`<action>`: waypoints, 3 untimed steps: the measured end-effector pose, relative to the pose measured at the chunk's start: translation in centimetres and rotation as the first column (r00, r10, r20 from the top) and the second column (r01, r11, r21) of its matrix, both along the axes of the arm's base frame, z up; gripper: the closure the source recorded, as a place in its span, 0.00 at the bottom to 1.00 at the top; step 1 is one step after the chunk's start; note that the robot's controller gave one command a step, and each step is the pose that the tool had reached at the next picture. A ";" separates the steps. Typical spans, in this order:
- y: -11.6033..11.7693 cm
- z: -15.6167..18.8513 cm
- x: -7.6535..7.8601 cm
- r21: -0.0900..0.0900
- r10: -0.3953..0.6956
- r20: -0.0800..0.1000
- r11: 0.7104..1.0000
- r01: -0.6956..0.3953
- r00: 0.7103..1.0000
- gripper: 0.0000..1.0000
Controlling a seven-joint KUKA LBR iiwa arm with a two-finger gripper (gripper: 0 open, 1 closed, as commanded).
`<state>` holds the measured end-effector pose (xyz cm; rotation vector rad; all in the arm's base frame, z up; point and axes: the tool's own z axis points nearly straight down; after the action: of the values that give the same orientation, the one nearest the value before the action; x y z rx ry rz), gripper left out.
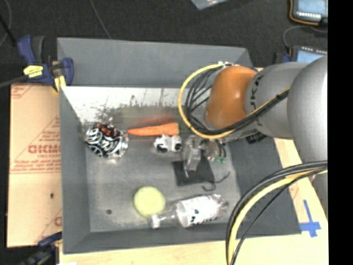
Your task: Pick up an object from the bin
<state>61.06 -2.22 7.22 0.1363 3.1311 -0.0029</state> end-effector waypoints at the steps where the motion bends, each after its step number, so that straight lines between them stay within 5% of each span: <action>1: 0.6 2.7 -0.4 0.000 0.004 -0.003 1.000 -0.004 1.000 1.00; 3: 0.9 7.3 -0.7 -0.001 0.012 0.004 1.000 -0.012 1.000 1.00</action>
Offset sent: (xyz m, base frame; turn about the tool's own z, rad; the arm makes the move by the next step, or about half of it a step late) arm -0.0053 0.0090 0.0226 -0.0127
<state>60.39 -1.28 14.54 0.1174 3.1278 -0.0040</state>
